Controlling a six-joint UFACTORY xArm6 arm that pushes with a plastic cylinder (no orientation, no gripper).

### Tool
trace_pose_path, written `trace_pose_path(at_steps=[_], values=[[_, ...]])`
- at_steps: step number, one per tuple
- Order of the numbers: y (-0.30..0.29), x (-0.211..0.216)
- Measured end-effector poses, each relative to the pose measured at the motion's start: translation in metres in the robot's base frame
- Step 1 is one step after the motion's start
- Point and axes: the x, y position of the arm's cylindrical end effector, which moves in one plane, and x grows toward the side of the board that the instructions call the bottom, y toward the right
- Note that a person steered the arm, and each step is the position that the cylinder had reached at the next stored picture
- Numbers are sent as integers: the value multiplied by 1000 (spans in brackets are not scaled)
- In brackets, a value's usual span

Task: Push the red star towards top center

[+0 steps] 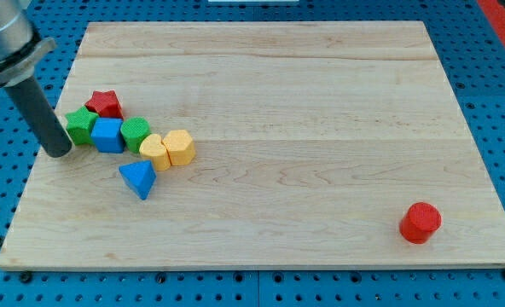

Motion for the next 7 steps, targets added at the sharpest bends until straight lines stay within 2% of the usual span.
trace_pose_path(at_steps=[1, 2, 3, 4, 5, 7], values=[[70, 7], [75, -19], [81, -23], [66, 2], [22, -21], [16, -26]])
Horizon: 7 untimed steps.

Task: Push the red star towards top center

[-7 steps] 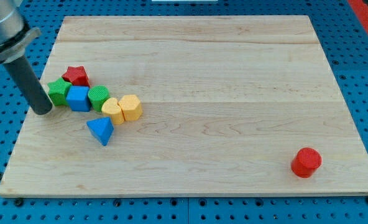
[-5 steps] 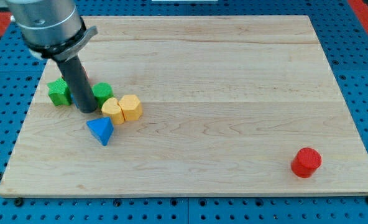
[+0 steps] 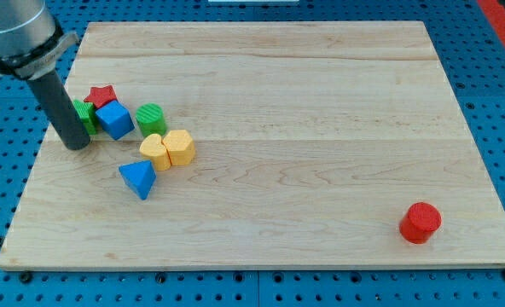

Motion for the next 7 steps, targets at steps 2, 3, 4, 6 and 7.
trace_pose_path(at_steps=[2, 3, 4, 6, 7], values=[[62, -36], [37, -68], [37, -70], [3, -82], [13, -115]])
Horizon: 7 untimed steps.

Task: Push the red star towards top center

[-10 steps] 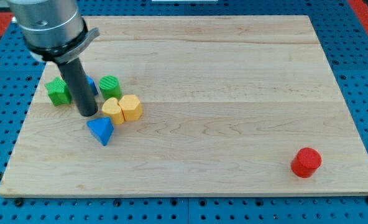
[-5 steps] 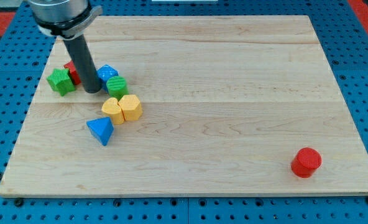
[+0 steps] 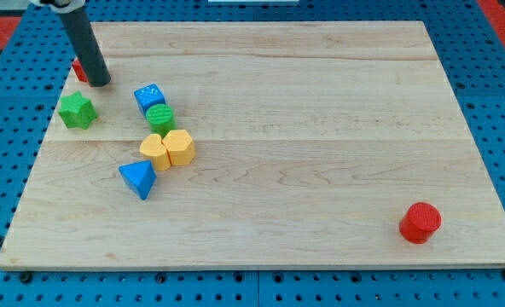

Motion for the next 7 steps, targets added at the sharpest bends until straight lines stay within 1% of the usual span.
trace_pose_path(at_steps=[1, 2, 3, 4, 5, 6, 7], values=[[59, 7], [43, 7], [-8, 4], [-14, 17], [-74, 12], [-56, -27], [53, -44]])
